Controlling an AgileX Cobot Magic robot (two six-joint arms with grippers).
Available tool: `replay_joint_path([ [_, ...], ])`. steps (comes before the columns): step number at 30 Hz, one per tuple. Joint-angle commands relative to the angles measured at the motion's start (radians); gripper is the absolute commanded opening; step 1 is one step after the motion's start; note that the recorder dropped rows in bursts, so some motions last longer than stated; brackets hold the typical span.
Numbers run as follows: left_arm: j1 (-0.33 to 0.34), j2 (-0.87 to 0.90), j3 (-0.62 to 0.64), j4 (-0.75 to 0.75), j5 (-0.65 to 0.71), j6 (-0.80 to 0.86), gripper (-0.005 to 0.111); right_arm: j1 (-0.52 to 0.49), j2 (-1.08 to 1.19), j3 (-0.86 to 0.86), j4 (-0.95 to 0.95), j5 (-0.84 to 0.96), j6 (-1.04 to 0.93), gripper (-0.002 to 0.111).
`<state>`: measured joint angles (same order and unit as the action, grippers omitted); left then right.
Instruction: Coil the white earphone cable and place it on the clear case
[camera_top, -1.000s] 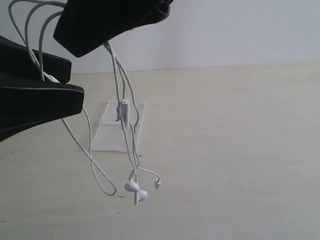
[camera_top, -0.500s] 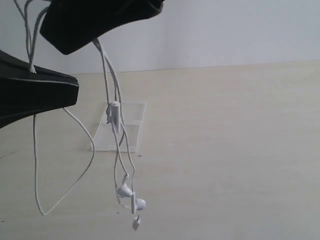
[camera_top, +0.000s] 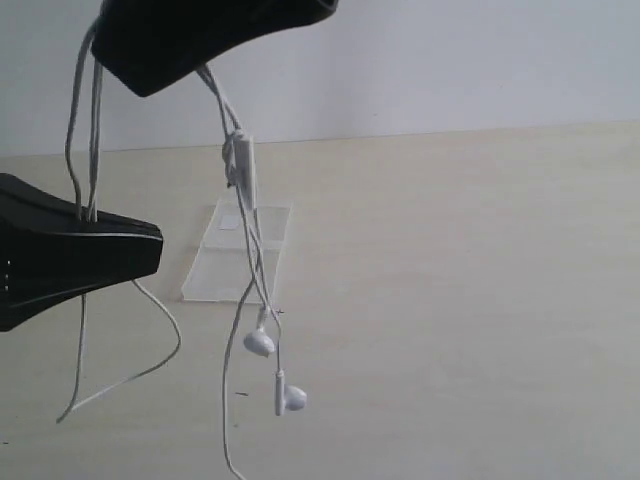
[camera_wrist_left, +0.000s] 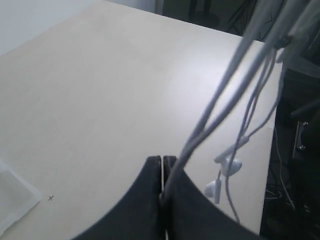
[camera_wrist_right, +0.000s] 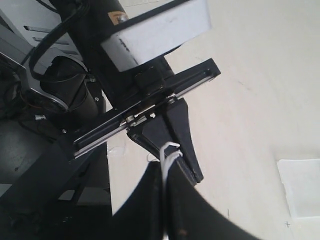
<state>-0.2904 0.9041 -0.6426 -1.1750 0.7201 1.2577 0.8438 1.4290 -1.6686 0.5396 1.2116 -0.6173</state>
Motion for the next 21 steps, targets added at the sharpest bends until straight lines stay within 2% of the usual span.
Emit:
replay_joint_path([
  [1, 0.002, 0.004, 0.010, -0.036, -0.016, 0.022, 0.019, -0.001, -0.021, -0.006, 0.030, -0.038, -0.005, 0.000],
  [5, 0.002, 0.004, 0.010, -0.038, -0.010, 0.022, 0.050, -0.001, -0.021, -0.006, 0.030, -0.045, -0.003, 0.000],
  [7, 0.002, 0.004, 0.010, -0.047, -0.007, 0.022, 0.060, -0.001, -0.021, -0.006, 0.030, -0.045, -0.003, 0.000],
  [9, 0.002, 0.004, 0.010, -0.052, -0.006, 0.022, 0.063, -0.001, -0.021, -0.006, 0.030, -0.045, -0.005, 0.000],
  [21, 0.002, -0.070, 0.010, -0.085, -0.008, 0.109, 0.063, -0.001, -0.021, -0.006, 0.030, -0.037, -0.001, 0.000],
])
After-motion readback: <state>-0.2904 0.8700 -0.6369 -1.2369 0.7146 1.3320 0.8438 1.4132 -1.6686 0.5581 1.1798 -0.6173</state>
